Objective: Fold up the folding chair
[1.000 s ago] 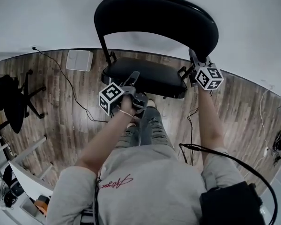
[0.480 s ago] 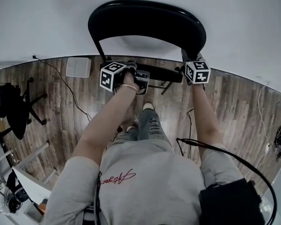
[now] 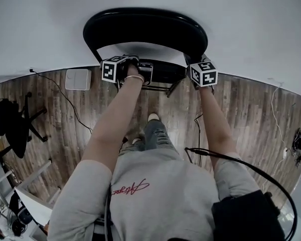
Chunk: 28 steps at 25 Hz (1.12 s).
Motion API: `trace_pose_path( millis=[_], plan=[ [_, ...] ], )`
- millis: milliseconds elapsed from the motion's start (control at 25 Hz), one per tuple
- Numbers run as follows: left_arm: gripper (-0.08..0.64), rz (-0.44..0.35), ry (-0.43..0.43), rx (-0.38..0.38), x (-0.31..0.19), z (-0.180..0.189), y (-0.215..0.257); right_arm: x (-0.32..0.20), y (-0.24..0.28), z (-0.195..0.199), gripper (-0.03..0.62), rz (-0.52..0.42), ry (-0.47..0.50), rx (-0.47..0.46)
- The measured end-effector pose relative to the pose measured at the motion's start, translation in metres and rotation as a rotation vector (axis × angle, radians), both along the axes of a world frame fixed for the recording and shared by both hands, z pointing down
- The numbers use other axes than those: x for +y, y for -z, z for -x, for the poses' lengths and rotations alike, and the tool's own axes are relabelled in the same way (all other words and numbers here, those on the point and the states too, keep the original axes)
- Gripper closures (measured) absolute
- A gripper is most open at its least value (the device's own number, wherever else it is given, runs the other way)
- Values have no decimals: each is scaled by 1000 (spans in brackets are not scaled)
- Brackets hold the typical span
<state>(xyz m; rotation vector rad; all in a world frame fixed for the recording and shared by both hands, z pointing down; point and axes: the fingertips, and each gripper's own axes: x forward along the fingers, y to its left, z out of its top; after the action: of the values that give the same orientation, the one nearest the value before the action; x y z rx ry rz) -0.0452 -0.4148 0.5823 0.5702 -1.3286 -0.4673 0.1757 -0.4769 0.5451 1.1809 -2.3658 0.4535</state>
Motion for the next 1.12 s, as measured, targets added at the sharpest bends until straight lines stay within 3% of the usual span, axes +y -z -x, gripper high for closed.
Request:
trace_pose_path(
  millis=[400,560,680,760,920,1040,1120],
  plan=[
    [377,26,-20,-20,-18,-1,-1,-1,1,0,575,-8,20,20],
    [358,-38,-181,-50,-21,-5,1,-4,9,4,575,-90,7,-47],
    [309,-107,-374,-85,-21,-13,4,-3,16,4,574,-152,-33,-119],
    [287,-174,-457,-99,-21,-15,8,-3,20,4,574,-169,-60,-141],
    [253,-337,-548,-79,-14,-15,19,2,25,-6,574,-230,-98,-171],
    [238,-434,-612,-74,-5,-11,22,12,27,-12,568,-278,-71,-202],
    [218,-494,-659,-90,4,-6,23,20,29,-12,528,-276,-42,-219]
  ],
)
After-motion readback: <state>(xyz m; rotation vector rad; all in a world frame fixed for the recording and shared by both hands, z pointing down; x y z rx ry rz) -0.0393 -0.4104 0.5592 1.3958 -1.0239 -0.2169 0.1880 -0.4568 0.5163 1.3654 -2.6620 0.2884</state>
